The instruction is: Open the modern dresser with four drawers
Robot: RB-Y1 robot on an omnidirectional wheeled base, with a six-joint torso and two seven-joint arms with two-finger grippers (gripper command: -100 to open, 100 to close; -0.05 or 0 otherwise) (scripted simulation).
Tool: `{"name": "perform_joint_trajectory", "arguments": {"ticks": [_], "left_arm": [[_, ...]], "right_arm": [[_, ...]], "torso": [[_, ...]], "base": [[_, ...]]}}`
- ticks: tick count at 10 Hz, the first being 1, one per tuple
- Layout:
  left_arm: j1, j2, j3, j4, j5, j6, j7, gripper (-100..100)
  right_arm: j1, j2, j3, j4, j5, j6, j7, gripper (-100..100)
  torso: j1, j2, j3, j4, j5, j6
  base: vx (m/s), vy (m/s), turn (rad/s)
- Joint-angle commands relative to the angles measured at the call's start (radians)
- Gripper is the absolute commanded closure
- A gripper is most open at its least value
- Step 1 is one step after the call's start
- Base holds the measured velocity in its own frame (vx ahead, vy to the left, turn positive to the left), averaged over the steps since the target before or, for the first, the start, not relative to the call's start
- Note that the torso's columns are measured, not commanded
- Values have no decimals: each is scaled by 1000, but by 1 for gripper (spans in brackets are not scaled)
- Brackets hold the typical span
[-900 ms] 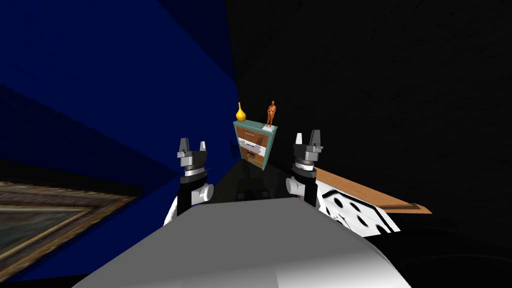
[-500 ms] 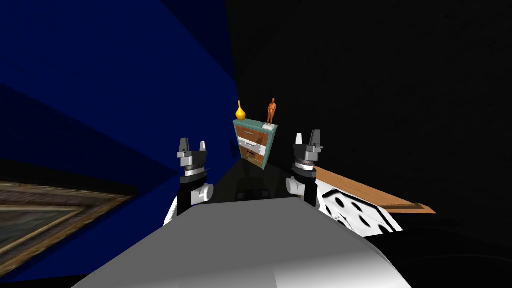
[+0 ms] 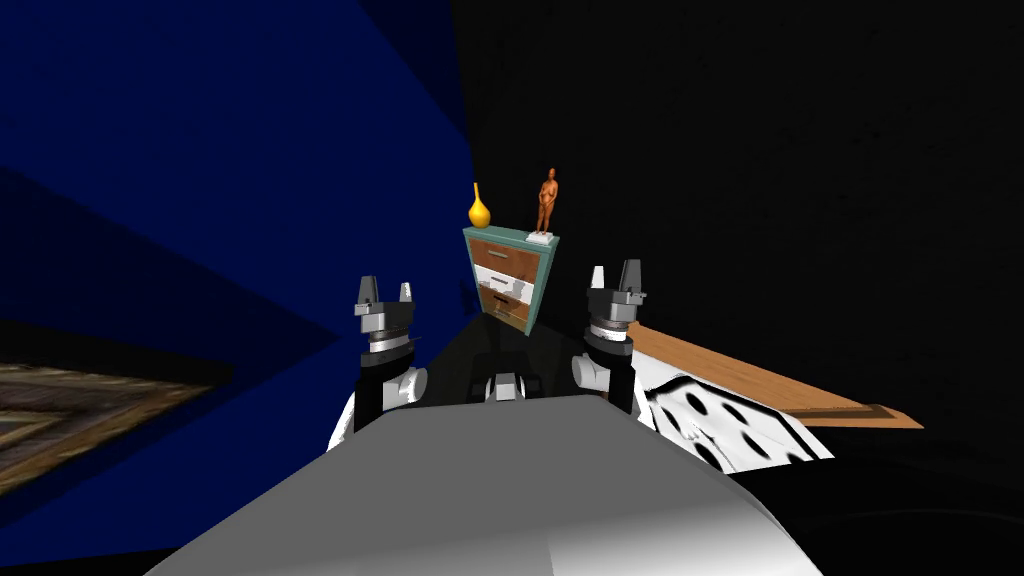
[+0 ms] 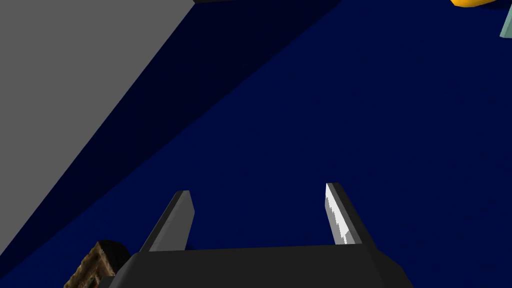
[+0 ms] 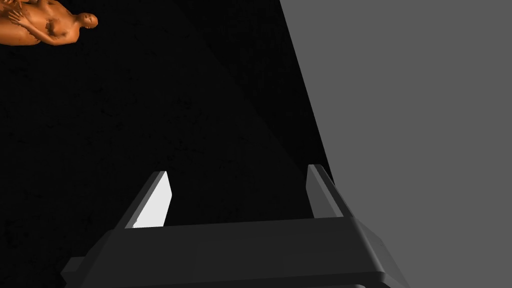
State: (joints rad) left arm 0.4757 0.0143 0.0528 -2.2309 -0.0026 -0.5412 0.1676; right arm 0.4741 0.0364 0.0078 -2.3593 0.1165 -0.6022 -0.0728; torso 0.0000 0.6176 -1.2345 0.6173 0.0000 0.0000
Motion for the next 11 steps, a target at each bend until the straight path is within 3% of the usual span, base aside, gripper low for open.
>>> {"name": "perform_joint_trajectory", "arguments": {"ticks": [1,3,7,11], "left_arm": [[-2,29,-2,-1,-1,10,2,-100],[-7,71,-5,-4,-3,34,8,-100],[-24,144,-17,-12,-9,113,25,-100],[-46,188,-34,-27,-18,220,50,-100]], "right_arm": [[0,0,0,0,0,0,0,0],[0,0,0,0,0,0,0,0],[0,0,0,0,0,0,0,0],[0,0,0,0,0,0,0,0]], "torso": [[0,74,-148,74,0,0],[0,116,-237,116,0,0],[-1,120,-242,120,0,0],[0,119,-242,120,0,0]], "base": [[16,-3,-29],[32,-2,-43],[60,-6,-80],[93,-1,-115]]}}
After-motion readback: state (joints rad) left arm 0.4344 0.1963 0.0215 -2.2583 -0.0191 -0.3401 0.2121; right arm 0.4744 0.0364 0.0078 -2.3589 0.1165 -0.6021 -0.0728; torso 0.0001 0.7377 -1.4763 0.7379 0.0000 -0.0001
